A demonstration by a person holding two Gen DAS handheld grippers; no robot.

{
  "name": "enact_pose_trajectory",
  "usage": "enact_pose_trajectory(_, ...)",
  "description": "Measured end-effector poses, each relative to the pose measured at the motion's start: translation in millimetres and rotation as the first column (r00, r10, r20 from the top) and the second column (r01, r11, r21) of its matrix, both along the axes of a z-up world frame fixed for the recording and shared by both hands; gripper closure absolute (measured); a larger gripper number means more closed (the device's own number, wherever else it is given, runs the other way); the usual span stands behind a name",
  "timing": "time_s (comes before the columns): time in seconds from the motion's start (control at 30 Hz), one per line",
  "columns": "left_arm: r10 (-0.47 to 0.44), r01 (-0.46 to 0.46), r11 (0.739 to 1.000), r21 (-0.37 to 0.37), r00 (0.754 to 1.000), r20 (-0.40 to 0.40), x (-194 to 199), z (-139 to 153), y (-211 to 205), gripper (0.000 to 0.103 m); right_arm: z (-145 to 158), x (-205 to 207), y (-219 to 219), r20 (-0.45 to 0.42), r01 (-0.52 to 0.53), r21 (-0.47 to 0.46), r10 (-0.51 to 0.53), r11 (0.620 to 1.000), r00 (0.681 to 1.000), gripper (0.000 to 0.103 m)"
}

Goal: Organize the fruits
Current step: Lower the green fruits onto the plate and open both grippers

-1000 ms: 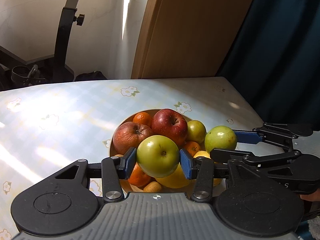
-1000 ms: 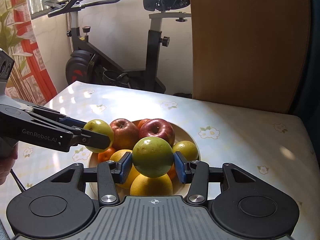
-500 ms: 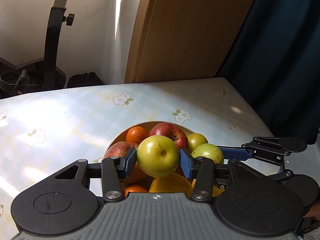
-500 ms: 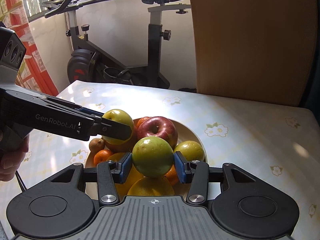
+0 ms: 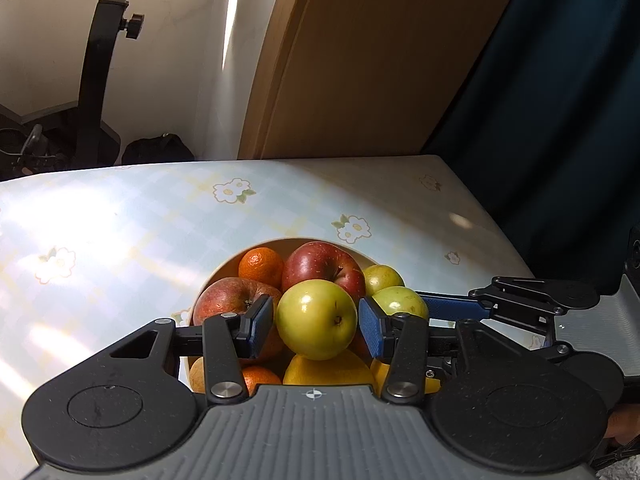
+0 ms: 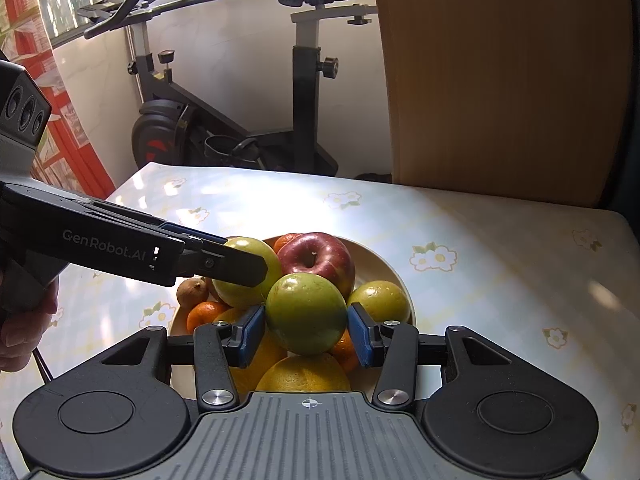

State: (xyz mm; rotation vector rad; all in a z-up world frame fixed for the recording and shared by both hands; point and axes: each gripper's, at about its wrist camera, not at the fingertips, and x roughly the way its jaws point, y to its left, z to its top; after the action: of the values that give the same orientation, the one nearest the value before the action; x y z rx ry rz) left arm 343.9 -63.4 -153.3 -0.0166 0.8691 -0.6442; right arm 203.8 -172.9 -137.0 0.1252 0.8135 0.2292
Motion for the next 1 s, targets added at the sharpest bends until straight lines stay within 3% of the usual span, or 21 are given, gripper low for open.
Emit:
enact_pose_trajectory(0.53, 0.029, -0.029, 1.000, -0.004, 0.999, 0.028, -6, 8, 10, 0.053, 10, -9, 2, 0.022, 0.021, -0.015, -0.020, 1.000, 1.000, 0.060)
enact_pose_trajectory(0.73, 0.042, -0.044, 0.999, 0.020, 0.995, 0.087, -22, 21, 16, 0.052, 25, -22, 1, 0.055, 0.057, -0.021, -0.056, 0.998, 0.997, 0.060)
enact_pose_trajectory(0.9, 0.065, -0.071, 0.997, 0.034, 0.986, 0.152, -42, 36, 26, 0.036, 44, -36, 2, 0.091, 0.099, -0.030, -0.096, 0.995, 0.991, 0.053)
enact_pose_trajectory(1.0, 0.082, -0.089, 0.996, 0.031, 0.977, 0.195, -57, 47, 34, 0.024, 57, -47, 3, 0.118, 0.122, -0.032, -0.117, 0.992, 0.986, 0.040)
